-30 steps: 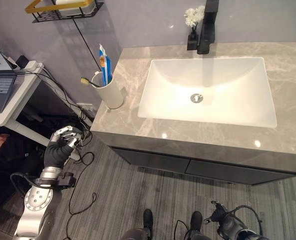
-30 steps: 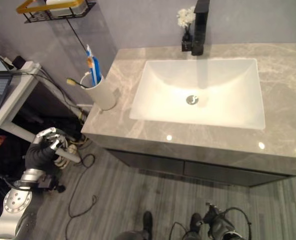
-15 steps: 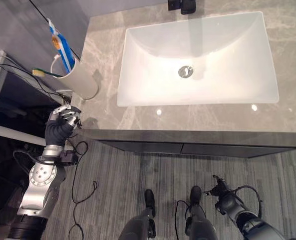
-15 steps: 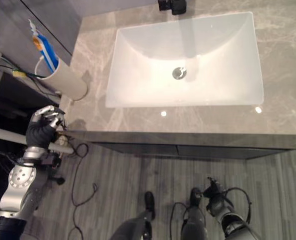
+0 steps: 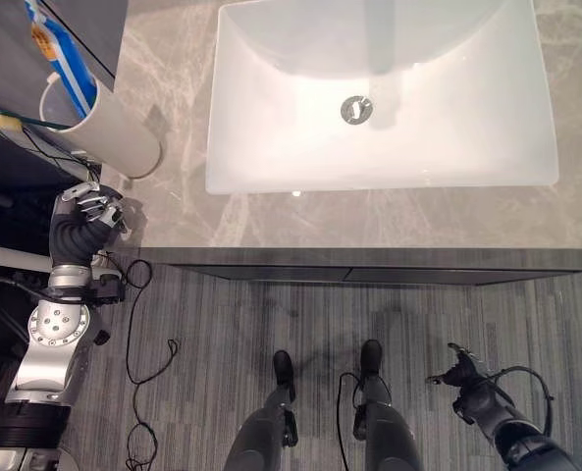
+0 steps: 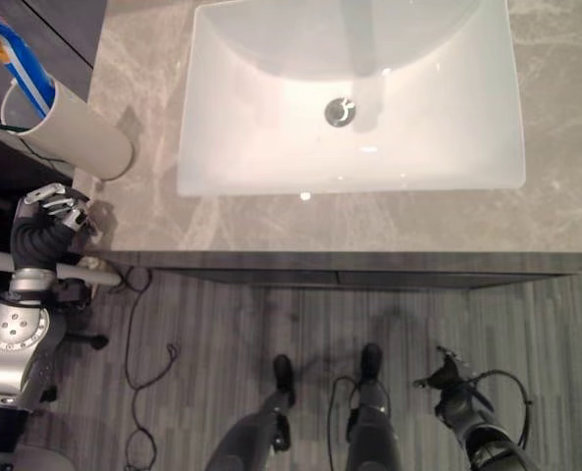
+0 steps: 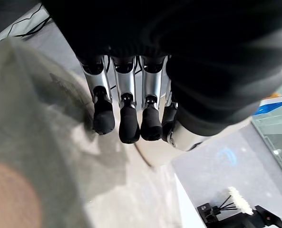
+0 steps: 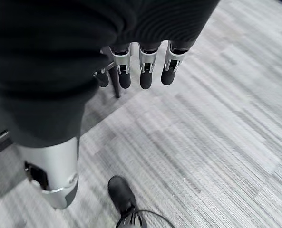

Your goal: Put brush and paste in cup on sink, flatten towel.

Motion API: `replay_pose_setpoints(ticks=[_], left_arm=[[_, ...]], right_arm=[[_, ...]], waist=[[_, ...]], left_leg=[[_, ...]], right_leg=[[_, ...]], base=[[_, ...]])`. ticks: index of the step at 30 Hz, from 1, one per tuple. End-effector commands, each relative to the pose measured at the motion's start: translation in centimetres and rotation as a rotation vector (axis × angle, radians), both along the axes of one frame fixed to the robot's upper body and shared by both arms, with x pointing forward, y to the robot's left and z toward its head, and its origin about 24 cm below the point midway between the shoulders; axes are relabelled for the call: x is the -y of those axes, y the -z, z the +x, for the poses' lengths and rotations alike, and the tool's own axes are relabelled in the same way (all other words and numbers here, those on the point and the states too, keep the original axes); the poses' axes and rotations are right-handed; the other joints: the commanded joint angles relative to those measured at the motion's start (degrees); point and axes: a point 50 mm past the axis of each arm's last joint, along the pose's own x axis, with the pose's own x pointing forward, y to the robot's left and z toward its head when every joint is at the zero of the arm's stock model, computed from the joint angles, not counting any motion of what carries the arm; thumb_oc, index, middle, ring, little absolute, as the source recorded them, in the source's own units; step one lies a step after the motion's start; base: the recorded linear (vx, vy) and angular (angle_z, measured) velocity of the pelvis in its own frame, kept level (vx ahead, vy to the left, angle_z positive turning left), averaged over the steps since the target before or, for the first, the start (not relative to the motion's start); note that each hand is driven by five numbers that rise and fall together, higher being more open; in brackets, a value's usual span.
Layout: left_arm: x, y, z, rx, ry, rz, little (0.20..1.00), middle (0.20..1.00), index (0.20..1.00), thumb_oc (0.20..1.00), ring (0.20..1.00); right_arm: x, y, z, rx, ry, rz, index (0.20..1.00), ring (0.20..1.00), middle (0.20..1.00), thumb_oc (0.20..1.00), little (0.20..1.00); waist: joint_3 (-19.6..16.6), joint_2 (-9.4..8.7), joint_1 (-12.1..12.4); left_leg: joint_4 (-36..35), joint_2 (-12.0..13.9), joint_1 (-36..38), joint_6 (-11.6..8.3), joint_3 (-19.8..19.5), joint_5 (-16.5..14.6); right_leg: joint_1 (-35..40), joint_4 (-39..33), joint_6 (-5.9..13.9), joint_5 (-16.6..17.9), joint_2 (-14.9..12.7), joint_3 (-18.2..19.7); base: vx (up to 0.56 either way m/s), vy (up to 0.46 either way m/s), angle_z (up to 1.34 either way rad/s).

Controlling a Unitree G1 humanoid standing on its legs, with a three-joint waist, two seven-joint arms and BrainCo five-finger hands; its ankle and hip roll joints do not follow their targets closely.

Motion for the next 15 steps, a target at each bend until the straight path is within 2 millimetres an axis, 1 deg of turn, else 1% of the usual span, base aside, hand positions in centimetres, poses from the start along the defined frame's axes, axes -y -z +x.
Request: replay_pose_setpoints(ticks=[1,3,4,5,8,10,11,12,13,15], left_arm=[[-1.3,-2.8,-0.2,0.129,-0.06,0.037,0.2,0.2,0.2,0.2,0.2],[-1.2,-3.1,0.1,0.147,-0.062,0.029,0.2,0.2,0.2,0.2,0.2],[-1.2,-3.5,0.3,0.166,-0.073,0.021,0.2,0.2,0.2,0.2,0.2],[-1.3,-3.5,0.3,0.166,-0.074,0.021,0.2,0.2,0.2,0.2,0.2],[-1.4,-4.4,0.7,0.189,-0.099,0.029,0.2,0.2,0.2,0.2,0.2],[-1.6,-5.1,1.2,0.21,-0.108,0.01,0.2,0.2,0.2,0.2,0.2],[-1.5,-5.5,1.5,0.222,-0.107,-0.006,0.2,0.2,0.2,0.2,0.2],[-1.3,-6.6,2.0,0.25,-0.1,-0.001,0.2,0.2,0.2,0.2,0.2],[-1.3,-6.7,2.0,0.251,-0.099,0.0,0.2,0.2,0.2,0.2,0.2],[-1.2,-7.9,2.4,0.273,-0.105,0.023,0.2,0.2,0.2,0.2,0.2]], right_arm=[[0.3,-0.3,0.4,0.074,0.127,0.074,1.0,1.0,1.0,1.0,1.0],[0.1,-0.2,0.4,0.111,0.201,0.135,1.0,1.0,1.0,1.0,1.0],[-0.7,-0.4,1.3,0.133,0.152,0.139,1.0,1.0,1.0,1.0,1.0],[-0.7,-0.4,1.3,0.133,0.152,0.139,1.0,1.0,1.0,1.0,1.0],[-2.3,-0.6,2.2,0.125,0.017,0.111,1.0,1.0,1.0,1.0,1.0],[-2.9,-0.6,2.4,0.113,-0.046,0.089,1.0,1.0,1.0,1.0,1.0],[-3.2,-0.6,2.5,0.105,-0.074,0.079,1.0,1.0,1.0,1.0,1.0],[-3.5,-0.6,2.7,0.099,-0.106,0.069,1.0,1.0,1.0,1.0,1.0],[-3.5,-0.6,2.7,0.099,-0.105,0.07,1.0,1.0,1.0,1.0,1.0],[-3.5,-0.3,2.4,0.078,-0.104,0.064,1.0,1.0,1.0,1.0,1.0]], waist=[[-0.92,-1.7,-1.68],[-1.03,-1.66,-1.74],[-1.03,-1.76,-1.86],[-1.05,-1.77,-1.86],[-0.98,-2.4,-2.32],[-0.99,-2.76,-2.59],[-0.88,-2.88,-2.81],[-0.6,-3.02,-3.25],[-0.56,-3.05,-3.18],[-0.4,-3.19,-3.53]], left_leg=[[0.31,0.19,-1.35,-2.99,-0.51,1.37],[0.31,0.27,-1.73,-3.0,-0.29,1.36],[0.31,0.3,-1.89,-3.0,-0.14,1.33],[0.31,0.3,-1.92,-3.0,-0.13,1.33],[0.31,0.45,-1.82,-3.07,0.13,1.05],[0.31,0.56,-2.27,-3.08,0.3,1.32],[0.31,0.65,-2.35,-3.13,0.4,1.39],[0.31,0.7,-2.55,-3.19,0.4,1.49],[0.31,0.7,-2.56,-3.19,0.38,1.5],[0.31,0.79,-2.75,-3.24,0.41,1.52]], right_leg=[[1.91,0.02,4.06,-1.07,-5.25,2.99],[1.51,0.02,4.14,-0.98,-5.26,3.07],[1.15,0.02,4.11,-0.93,-5.15,3.18],[1.12,0.02,4.11,-0.93,-5.14,3.19],[0.9,0.02,4.12,-0.97,-4.86,3.57],[0.4,0.02,4.05,-0.69,-4.78,3.75],[0.31,0.02,4.04,-0.68,-4.77,3.73],[0.07,0.02,4.04,-0.63,-4.68,3.86],[0.06,0.02,4.04,-0.63,-4.69,3.84],[-0.15,0.02,4.09,-0.55,-4.61,3.98]], base=[[0.0,0.0,0.0],[0.0,0.0,0.0],[0.0,0.0,0.0],[0.01,0.0,-0.04],[0.01,-0.01,-0.03],[0.0,0.0,0.0],[0.0,0.0,0.0],[0.0,0.0,0.0],[0.0,0.0,0.0],[0.0,0.0,0.0]])
